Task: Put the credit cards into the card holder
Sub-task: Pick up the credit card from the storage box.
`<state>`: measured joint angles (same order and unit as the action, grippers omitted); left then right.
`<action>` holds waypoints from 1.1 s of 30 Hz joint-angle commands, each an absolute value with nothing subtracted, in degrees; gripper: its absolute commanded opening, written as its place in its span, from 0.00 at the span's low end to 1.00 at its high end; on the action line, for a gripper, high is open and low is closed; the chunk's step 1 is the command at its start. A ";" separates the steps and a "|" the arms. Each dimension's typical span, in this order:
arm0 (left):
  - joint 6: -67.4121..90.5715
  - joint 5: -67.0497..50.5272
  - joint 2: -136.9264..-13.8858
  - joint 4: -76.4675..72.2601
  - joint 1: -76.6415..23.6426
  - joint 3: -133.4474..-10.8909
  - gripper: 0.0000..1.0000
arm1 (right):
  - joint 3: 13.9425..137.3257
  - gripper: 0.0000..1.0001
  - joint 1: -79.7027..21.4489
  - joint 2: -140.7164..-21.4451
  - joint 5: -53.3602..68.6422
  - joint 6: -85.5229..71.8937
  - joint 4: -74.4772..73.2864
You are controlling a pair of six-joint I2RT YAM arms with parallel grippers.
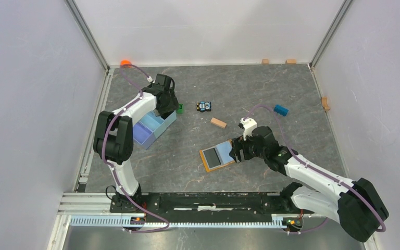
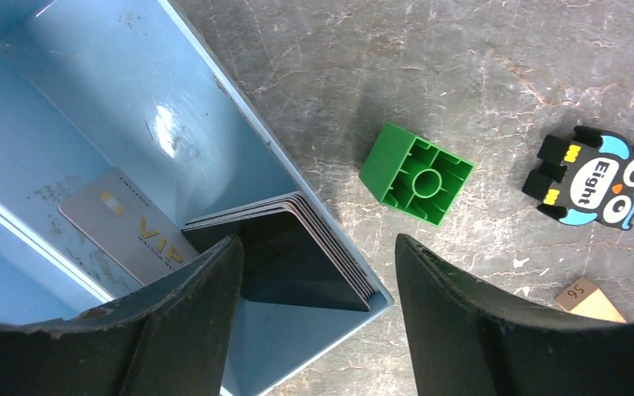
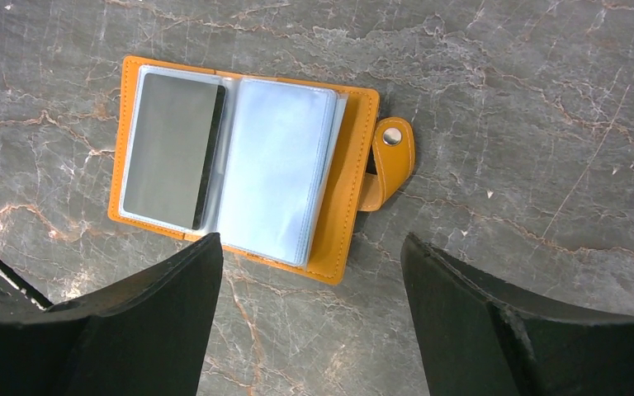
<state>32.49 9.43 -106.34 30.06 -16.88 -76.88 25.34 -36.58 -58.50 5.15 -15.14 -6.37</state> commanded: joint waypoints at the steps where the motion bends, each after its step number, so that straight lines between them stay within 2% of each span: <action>1: 31.92 7.08 -104.59 26.33 -17.01 -79.16 0.72 | 25.22 0.84 -36.26 -59.33 6.05 -15.76 -3.58; 16: 31.65 6.59 -103.76 26.19 -17.23 -80.43 0.59 | 25.15 0.83 -36.21 -60.38 6.37 -16.14 -3.06; 21: 31.38 6.92 -103.00 26.27 -17.23 -80.21 0.52 | 25.14 0.83 -36.11 -60.42 6.47 -16.14 -3.04; 33: 31.19 8.66 -99.90 28.97 -17.23 -79.02 0.27 | 25.10 0.82 -36.12 -60.13 6.58 -16.43 -3.25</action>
<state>32.10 8.43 -103.18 29.02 -16.95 -78.26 25.34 -36.29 -60.12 6.04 -15.84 -5.08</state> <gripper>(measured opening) 0.311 0.825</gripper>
